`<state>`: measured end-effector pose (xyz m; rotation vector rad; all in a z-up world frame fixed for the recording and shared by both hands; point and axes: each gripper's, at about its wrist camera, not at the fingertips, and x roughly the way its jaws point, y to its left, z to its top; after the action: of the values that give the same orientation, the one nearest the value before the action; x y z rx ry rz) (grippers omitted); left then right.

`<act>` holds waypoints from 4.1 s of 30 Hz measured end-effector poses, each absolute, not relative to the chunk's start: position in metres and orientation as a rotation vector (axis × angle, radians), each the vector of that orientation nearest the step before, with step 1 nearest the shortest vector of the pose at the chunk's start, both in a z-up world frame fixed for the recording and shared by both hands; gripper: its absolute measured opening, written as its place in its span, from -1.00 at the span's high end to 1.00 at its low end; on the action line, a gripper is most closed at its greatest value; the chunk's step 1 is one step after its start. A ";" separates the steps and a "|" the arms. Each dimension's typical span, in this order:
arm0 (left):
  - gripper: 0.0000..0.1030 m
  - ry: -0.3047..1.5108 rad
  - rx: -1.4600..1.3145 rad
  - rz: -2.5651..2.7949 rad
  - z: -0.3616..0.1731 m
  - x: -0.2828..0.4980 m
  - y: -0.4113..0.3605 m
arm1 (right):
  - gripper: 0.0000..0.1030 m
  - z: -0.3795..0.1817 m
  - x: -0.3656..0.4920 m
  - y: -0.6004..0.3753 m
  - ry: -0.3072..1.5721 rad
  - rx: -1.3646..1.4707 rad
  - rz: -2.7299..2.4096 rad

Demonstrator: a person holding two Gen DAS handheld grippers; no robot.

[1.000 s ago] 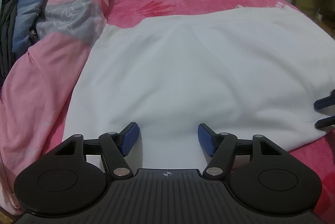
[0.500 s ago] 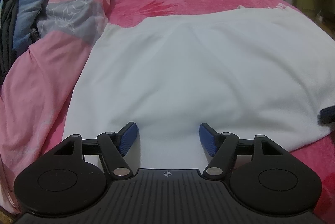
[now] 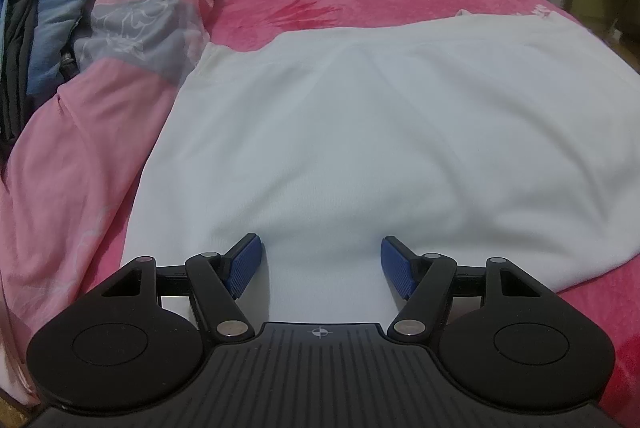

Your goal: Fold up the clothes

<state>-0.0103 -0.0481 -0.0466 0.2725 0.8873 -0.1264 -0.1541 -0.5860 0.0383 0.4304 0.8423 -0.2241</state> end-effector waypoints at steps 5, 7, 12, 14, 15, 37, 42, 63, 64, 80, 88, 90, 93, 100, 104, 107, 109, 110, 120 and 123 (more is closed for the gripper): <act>-0.29 0.894 0.263 -0.121 -0.044 -0.011 -0.047 | 0.08 -0.024 -0.187 -0.657 1.022 0.989 -0.548; -0.29 0.901 0.264 -0.117 -0.044 -0.011 -0.047 | 0.07 -0.017 -0.171 -0.639 1.007 0.899 -0.477; -0.30 0.915 0.239 -0.113 -0.041 -0.012 -0.047 | 0.07 0.010 -0.089 -0.560 1.009 0.605 -0.136; -0.30 0.913 0.217 -0.117 -0.037 -0.012 -0.045 | 0.07 0.021 -0.053 -0.520 1.009 0.504 0.005; -0.30 0.909 0.205 -0.129 -0.035 -0.013 -0.044 | 0.07 0.025 -0.036 -0.500 1.012 0.464 0.075; -0.22 0.898 -0.281 0.036 -0.036 -0.030 0.138 | 0.11 -0.044 0.058 -0.401 1.225 0.717 0.550; 0.08 0.918 -0.433 0.007 -0.045 -0.021 0.136 | 0.11 -0.048 0.053 -0.404 1.194 0.778 0.528; 0.13 0.801 -0.082 -0.216 -0.048 0.050 0.033 | 0.48 -0.020 0.044 -0.378 0.907 0.199 0.508; 0.14 0.796 -0.080 -0.224 -0.049 0.051 0.034 | 0.64 -0.023 0.039 -0.403 0.903 0.244 0.452; 0.06 0.767 -0.024 -0.208 -0.054 0.053 0.023 | 0.93 -0.030 0.081 -0.445 0.809 0.194 0.346; 0.00 0.757 -0.016 -0.218 -0.055 0.054 0.021 | 0.83 -0.011 0.076 -0.455 0.729 0.287 0.288; -0.01 0.756 -0.014 -0.216 -0.055 0.055 0.019 | 0.84 -0.019 0.080 -0.448 0.746 0.304 0.304; -0.01 0.759 -0.012 -0.217 -0.051 0.055 0.019 | 1.00 -0.035 0.085 -0.480 0.777 0.372 0.143; -0.05 0.727 0.020 -0.202 -0.032 0.068 0.018 | 0.73 0.000 0.068 -0.466 0.674 0.401 0.237; -0.13 0.681 0.099 -0.218 -0.031 0.098 0.005 | 0.64 -0.013 0.082 -0.419 0.756 0.345 0.379; -0.15 0.751 0.056 -0.146 -0.052 0.135 0.017 | 0.69 -0.041 0.099 -0.414 0.844 0.359 0.337; -0.20 0.771 -0.011 -0.135 -0.059 0.149 0.030 | 0.69 -0.045 0.098 -0.429 0.837 0.455 0.328; -0.20 0.770 -0.046 -0.142 -0.059 0.152 0.036 | 0.65 -0.040 0.097 -0.431 0.835 0.464 0.309; -0.30 0.777 -0.097 -0.153 -0.053 0.165 0.045 | 0.65 -0.037 0.101 -0.432 0.840 0.398 0.215; -0.30 0.744 -0.088 -0.146 -0.033 0.148 0.042 | 0.59 -0.024 0.093 -0.434 0.811 0.428 0.208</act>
<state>0.1481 0.0422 -0.0326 -0.0875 0.7441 -0.1464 0.0935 -0.4335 -0.0240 0.4280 0.8112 0.2077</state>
